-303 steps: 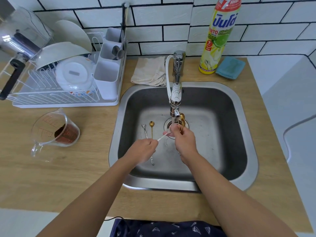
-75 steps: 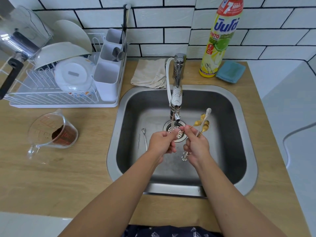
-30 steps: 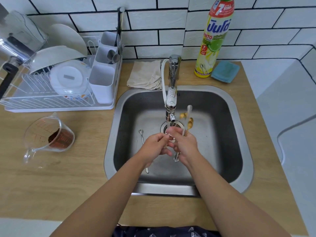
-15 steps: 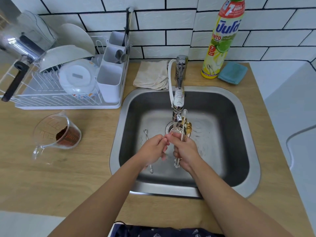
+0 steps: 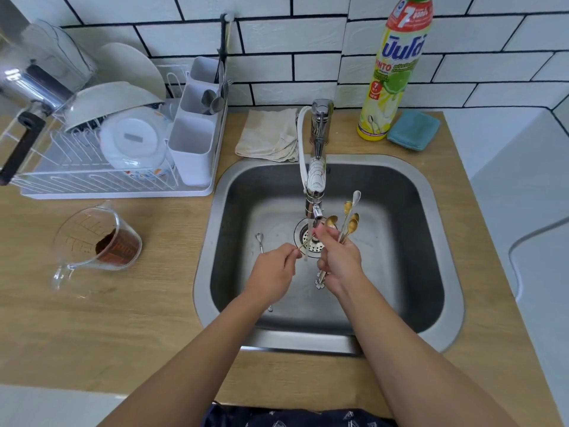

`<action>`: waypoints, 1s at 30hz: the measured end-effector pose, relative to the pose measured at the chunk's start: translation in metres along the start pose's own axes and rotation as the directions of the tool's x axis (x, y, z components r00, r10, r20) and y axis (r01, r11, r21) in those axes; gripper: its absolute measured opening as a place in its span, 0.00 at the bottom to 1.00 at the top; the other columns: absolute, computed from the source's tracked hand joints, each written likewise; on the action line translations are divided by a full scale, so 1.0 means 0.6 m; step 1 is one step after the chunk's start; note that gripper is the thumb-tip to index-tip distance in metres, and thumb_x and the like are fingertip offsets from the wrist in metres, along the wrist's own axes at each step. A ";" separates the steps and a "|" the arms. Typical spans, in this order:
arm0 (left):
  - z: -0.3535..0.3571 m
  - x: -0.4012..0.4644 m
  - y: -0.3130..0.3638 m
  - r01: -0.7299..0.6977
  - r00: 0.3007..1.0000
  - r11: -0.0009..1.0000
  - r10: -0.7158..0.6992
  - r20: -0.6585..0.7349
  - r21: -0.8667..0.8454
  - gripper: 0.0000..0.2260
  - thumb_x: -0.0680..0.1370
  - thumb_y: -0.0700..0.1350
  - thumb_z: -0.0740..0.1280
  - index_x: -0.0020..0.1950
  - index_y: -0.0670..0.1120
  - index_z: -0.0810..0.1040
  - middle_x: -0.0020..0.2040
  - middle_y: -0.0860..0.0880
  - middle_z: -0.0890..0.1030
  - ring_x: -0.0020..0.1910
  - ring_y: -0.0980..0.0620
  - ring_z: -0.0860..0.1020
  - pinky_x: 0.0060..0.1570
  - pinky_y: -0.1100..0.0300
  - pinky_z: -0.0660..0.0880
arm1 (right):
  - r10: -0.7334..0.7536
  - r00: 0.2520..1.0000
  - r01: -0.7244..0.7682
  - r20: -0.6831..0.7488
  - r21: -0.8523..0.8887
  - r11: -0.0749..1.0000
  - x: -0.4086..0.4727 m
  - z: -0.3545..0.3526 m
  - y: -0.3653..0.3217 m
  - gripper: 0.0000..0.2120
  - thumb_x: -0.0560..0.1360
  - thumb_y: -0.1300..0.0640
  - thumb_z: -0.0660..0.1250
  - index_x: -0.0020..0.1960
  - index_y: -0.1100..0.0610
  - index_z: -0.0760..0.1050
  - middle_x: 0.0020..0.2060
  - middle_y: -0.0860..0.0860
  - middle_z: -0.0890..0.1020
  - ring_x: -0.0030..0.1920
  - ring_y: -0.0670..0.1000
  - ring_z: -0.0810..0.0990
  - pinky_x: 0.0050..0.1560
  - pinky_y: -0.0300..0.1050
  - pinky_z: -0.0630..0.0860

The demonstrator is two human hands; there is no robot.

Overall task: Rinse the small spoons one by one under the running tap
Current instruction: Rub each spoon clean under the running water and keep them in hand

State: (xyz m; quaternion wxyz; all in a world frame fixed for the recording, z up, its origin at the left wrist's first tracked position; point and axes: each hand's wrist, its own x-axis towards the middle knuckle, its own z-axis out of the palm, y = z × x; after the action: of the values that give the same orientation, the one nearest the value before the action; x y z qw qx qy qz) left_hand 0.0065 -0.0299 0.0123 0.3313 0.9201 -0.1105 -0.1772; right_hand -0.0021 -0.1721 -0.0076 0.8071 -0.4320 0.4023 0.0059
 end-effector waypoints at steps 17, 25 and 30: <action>0.010 0.002 0.005 0.118 0.992 0.946 -0.099 0.078 -0.302 0.12 0.85 0.49 0.57 0.47 0.49 0.78 0.32 0.54 0.80 0.27 0.55 0.73 0.30 0.63 0.68 | 0.032 0.995 -0.030 0.090 -0.023 0.999 -0.016 0.007 0.018 0.07 0.73 0.62 0.78 0.50 0.57 0.83 0.31 0.51 0.80 0.20 0.43 0.63 0.19 0.37 0.61; 0.003 -0.015 -0.001 0.305 0.950 0.782 -0.206 0.236 -0.544 0.14 0.85 0.48 0.57 0.49 0.43 0.78 0.30 0.52 0.74 0.26 0.57 0.67 0.25 0.65 0.65 | 0.018 0.993 0.005 0.116 -0.189 0.982 -0.017 -0.002 0.011 0.06 0.73 0.61 0.79 0.47 0.54 0.83 0.24 0.44 0.76 0.21 0.44 0.61 0.21 0.38 0.61; 0.003 -0.017 0.007 0.301 0.950 0.791 -0.203 0.235 -0.533 0.14 0.86 0.48 0.56 0.51 0.41 0.76 0.32 0.51 0.78 0.23 0.55 0.67 0.24 0.65 0.65 | -0.044 0.999 0.041 -0.022 -0.100 0.994 -0.009 0.002 0.000 0.09 0.73 0.61 0.78 0.45 0.54 0.79 0.30 0.48 0.79 0.21 0.44 0.62 0.21 0.38 0.61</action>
State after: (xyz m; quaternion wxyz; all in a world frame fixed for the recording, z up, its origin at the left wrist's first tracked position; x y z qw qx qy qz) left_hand -0.0037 -0.0308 0.0162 0.5504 0.7698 0.0435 -0.3203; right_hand -0.0051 -0.1695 -0.0037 0.7796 -0.4801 0.4021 0.0034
